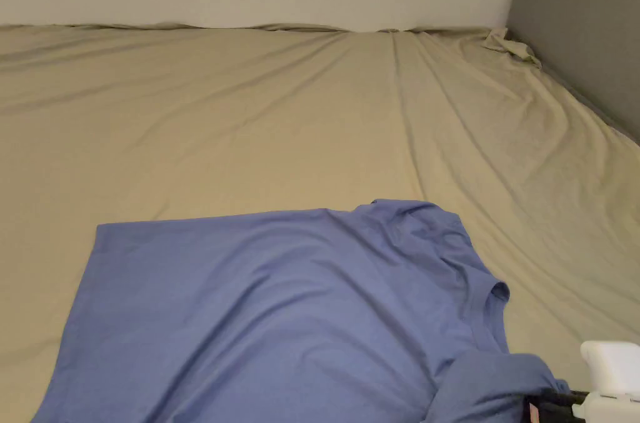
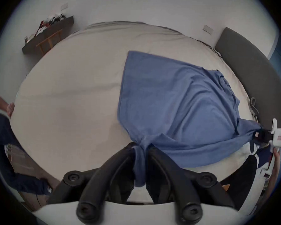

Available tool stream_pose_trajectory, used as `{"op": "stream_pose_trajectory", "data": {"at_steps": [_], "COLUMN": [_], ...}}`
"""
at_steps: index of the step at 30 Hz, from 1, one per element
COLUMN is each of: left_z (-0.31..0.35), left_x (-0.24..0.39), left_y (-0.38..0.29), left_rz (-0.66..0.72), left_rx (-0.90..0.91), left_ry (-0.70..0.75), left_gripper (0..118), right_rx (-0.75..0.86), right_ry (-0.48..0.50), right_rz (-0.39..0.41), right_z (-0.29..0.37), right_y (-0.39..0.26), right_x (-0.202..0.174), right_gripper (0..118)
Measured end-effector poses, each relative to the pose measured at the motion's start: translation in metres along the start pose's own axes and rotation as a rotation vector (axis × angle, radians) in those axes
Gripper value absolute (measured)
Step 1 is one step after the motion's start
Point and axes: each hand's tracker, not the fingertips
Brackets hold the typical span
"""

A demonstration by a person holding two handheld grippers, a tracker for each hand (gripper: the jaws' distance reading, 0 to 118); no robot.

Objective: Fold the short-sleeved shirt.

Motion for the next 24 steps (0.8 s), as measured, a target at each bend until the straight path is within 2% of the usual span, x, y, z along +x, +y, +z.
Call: {"op": "stream_pose_trajectory", "data": {"at_steps": [3,8,13,14,15,16,17,18,19,20,22,24], "left_z": [-0.031,-0.098,-0.146,-0.15,-0.15,-0.148,-0.143,-0.138,-0.127,-0.111,-0.085,-0.055], "left_x": [0.003,0.008,0.014,0.014,0.013,0.013,0.014,0.014,0.013,0.012,0.015,0.018], "left_y": [0.045,0.105,0.122,0.122,0.121,0.117,0.114,0.11,0.105,0.098,0.086,0.067], "left_rz": [-0.065,-0.073,-0.06,-0.044,-0.026,-0.024,-0.049,-0.058,-0.06,-0.062,-0.073,-0.096], "left_rx": [-0.01,-0.071,-0.14,-0.134,-0.12,-0.086,-0.041,-0.024,0.027,0.074,0.141,0.242], "left_ry": [0.045,0.058,0.079,0.077,0.073,0.081,0.114,0.115,0.097,0.097,0.151,0.234], "left_gripper": [9,9,10,19,19,25,61,100,114,114,114,114], "right_rx": [0.01,-0.028,-0.089,-0.093,-0.087,-0.059,-0.006,0.006,0.096,0.132,0.169,0.233], "right_ry": [-0.006,-0.022,-0.042,-0.044,-0.049,-0.058,-0.082,-0.114,-0.084,-0.058,-0.04,-0.008], "right_rz": [0.029,0.037,0.042,0.043,0.045,0.056,0.095,0.116,0.135,0.134,0.083,0.047], "right_z": [-0.025,-0.089,-0.131,-0.135,-0.134,-0.131,-0.127,-0.124,-0.117,-0.112,-0.097,-0.046], "right_y": [0.044,0.106,0.121,0.121,0.117,0.114,0.11,0.107,0.096,0.091,0.075,0.066], "right_x": [0.001,0.006,0.007,0.007,0.006,0.005,0.003,0.001,0.001,-0.001,-0.003,-0.006], "right_gripper": [10,10,10,12,16,16,43,93,118,115,116,117]}}
